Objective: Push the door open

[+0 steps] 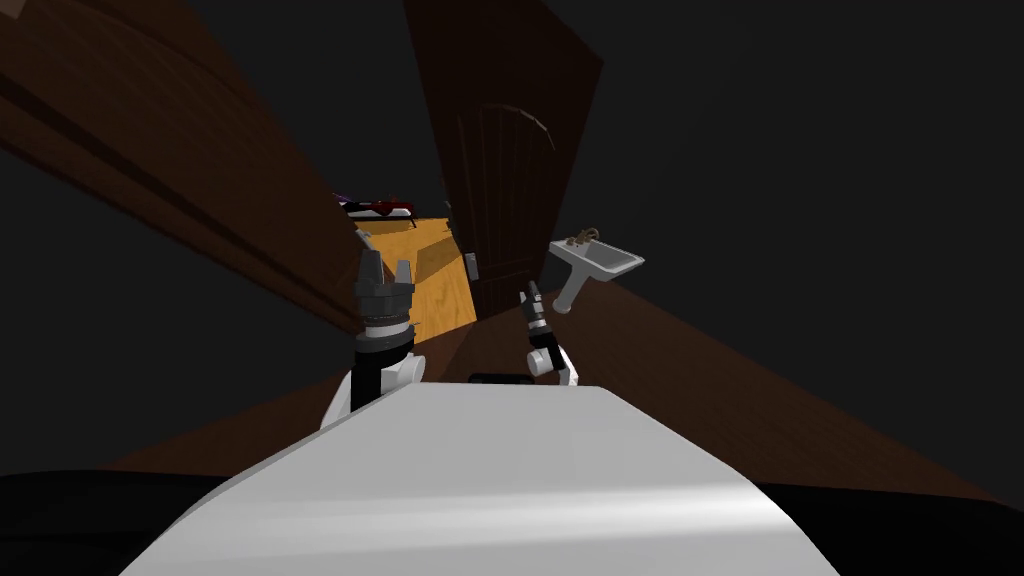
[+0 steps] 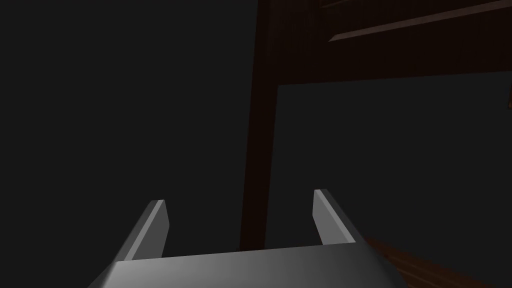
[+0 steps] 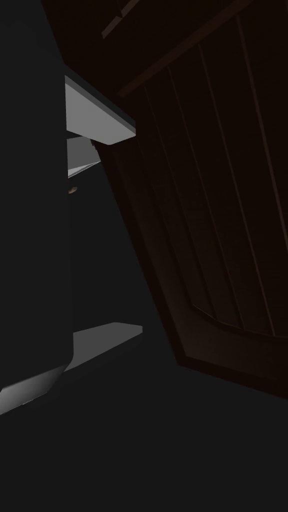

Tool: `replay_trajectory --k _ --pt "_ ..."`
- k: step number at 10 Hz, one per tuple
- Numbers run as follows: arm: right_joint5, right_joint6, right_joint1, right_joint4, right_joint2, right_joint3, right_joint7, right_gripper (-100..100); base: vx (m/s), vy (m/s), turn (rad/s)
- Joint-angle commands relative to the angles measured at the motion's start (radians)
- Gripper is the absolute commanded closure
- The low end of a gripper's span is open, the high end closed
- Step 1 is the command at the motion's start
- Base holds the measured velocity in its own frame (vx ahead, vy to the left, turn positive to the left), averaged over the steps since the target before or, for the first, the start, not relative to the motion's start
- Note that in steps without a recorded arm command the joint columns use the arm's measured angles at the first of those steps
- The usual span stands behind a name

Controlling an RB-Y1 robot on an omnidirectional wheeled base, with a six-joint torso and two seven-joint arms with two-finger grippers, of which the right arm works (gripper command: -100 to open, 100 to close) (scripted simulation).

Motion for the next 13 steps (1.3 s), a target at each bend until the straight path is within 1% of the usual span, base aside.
replay_trajectory --k 1,2,3,4,5,6,7,13 --pt "-0.001 -0.001 -0.024 0.035 -0.006 0.018 -0.011 -100 0.072 0.074 -0.08" --pt "-0.001 0.001 -0.037 0.054 -0.008 0.031 -0.016 -100 0.089 0.071 -0.118" --pt "0.0 0.003 -0.063 0.092 -0.011 0.056 -0.025 -100 0.12 0.085 -0.18" --pt "0.0 0.004 -0.076 0.111 -0.013 0.069 -0.03 -100 0.115 0.088 -0.14" --pt "0.0 0.006 -0.102 0.149 -0.015 0.094 -0.039 -100 0.13 0.106 -0.154" --pt "0.0 0.008 -0.115 0.168 -0.017 0.107 -0.044 -100 0.112 0.117 -0.156" --pt "0.0 0.008 -0.115 0.168 -0.017 0.107 -0.044 -100 0.07 0.07 -0.035" --pt "0.002 0.014 -0.192 0.28 -0.024 0.181 -0.071 -100 0.07 0.065 -0.094"
